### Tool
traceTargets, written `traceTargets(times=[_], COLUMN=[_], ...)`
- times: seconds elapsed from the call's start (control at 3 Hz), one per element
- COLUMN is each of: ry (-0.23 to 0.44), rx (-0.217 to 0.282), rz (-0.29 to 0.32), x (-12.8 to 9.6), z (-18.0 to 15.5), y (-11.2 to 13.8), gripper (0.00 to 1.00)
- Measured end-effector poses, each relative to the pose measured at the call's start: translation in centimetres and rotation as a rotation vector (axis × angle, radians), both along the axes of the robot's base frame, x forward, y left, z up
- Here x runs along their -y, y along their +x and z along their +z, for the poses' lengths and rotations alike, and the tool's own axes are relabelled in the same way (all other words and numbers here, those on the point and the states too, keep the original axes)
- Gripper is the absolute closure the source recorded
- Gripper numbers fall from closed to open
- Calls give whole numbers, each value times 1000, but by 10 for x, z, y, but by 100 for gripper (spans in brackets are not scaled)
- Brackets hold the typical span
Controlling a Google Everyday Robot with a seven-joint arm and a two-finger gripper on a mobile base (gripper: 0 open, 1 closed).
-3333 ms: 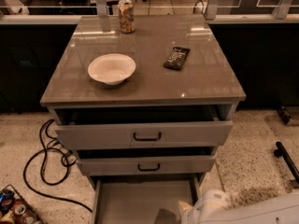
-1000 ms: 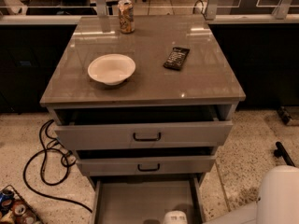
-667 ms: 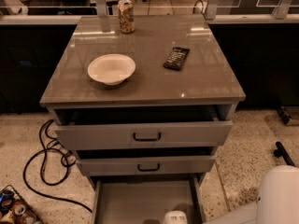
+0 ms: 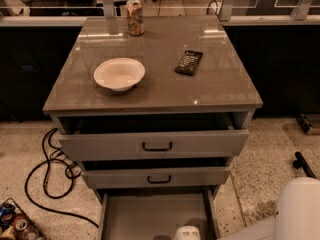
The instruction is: Close bottom drawer
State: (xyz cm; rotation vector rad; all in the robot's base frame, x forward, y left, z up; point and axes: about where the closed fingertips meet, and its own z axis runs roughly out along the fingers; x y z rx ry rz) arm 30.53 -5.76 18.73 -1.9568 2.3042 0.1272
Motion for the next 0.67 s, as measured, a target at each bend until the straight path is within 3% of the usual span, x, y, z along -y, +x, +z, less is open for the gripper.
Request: traceTargets(times=[0.67], ry=[0], rx=[0], rz=[0], x=[0], z=[0], y=[1], gripper=[100])
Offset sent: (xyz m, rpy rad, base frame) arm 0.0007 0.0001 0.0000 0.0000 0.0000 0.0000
